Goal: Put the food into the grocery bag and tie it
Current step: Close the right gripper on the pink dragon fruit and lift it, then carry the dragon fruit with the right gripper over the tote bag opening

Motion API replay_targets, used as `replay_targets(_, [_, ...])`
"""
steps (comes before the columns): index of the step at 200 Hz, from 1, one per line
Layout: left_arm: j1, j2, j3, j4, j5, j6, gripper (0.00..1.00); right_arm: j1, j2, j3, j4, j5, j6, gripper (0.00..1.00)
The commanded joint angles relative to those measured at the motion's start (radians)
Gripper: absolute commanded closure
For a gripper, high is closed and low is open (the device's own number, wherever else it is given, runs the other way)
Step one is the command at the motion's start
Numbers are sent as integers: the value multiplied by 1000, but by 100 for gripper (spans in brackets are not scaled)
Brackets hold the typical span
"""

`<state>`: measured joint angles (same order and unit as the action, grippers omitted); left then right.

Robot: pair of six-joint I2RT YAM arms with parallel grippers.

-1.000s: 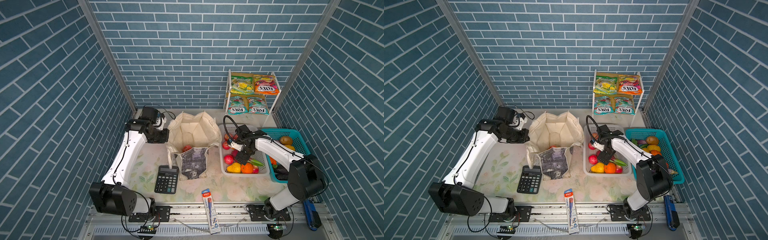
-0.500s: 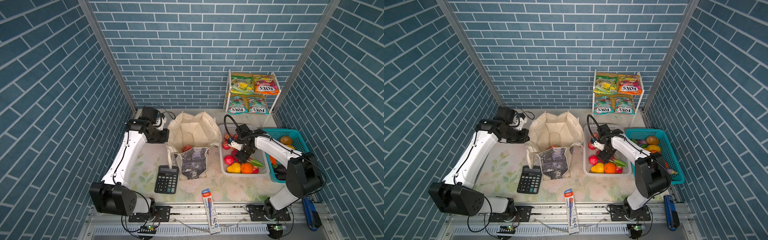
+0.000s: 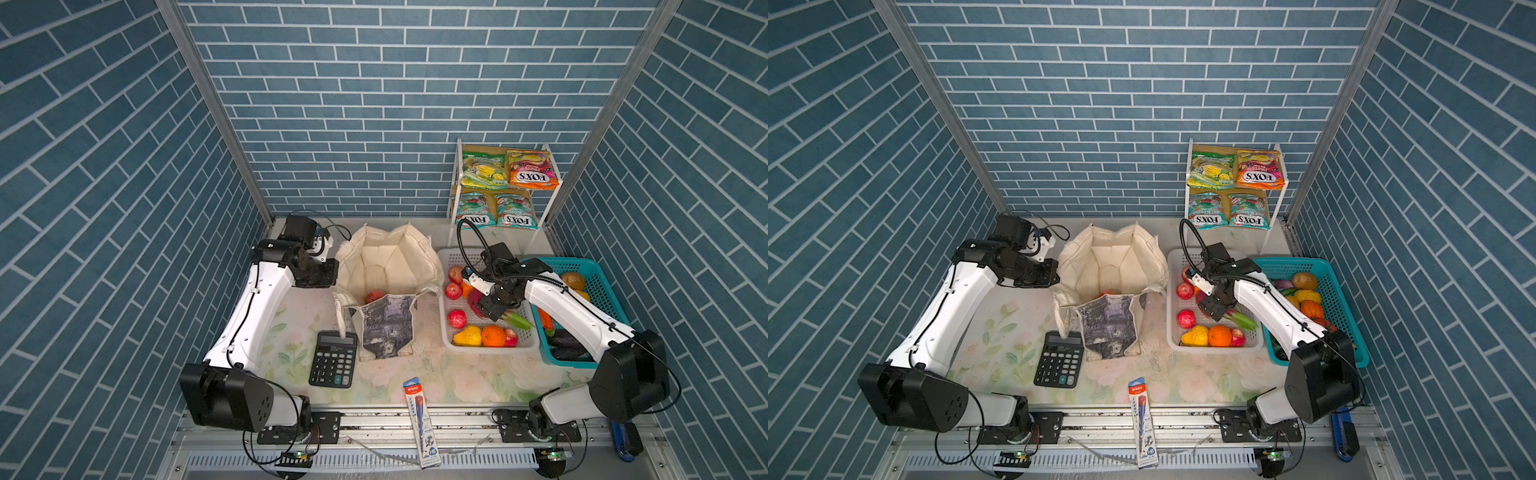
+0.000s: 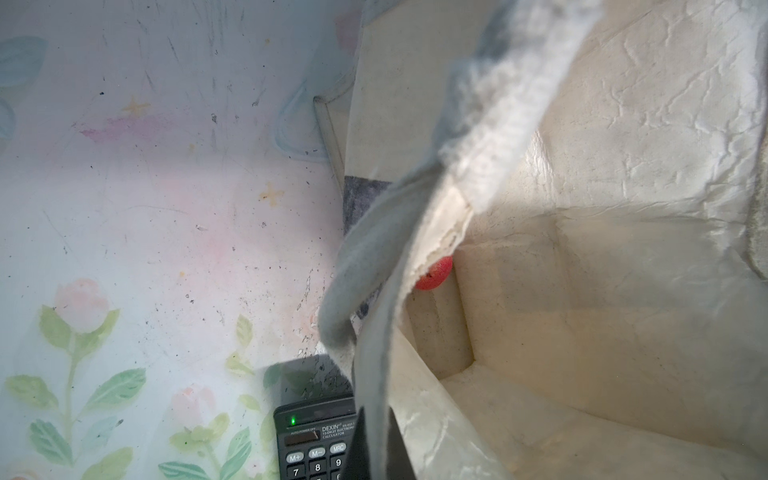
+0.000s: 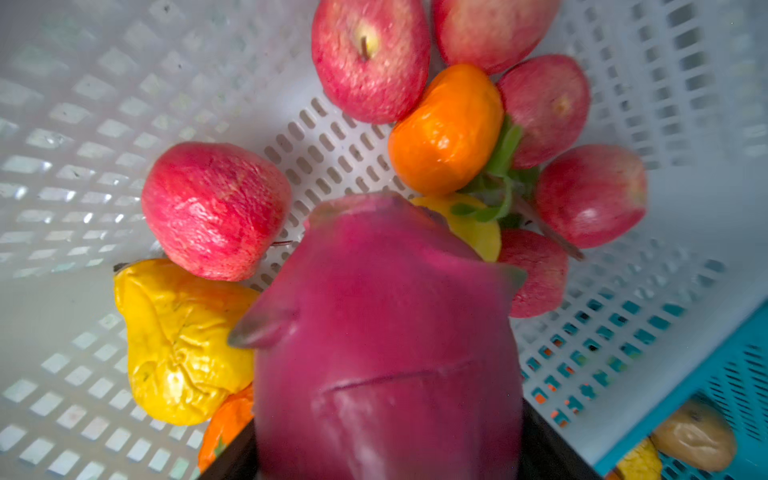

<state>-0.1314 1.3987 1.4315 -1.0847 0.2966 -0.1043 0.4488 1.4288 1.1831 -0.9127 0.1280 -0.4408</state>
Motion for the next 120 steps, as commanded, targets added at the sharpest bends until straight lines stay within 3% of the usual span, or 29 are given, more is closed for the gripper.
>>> replay_targets(1, [-5,0,-16,-6,7,2,100,-3,-61,56,-24,36,56,31])
replay_targets(54, [-5,1,-34,12,10,-3,100,54,-190,191,40,18,157,32])
replay_targets(89, [-5,0,-34,13,8,-2,100,264,-171,341,44,140,162,29])
replay_targets(120, [-5,-7,-45,24,18,-3,100,438,-78,502,66,158,137,30])
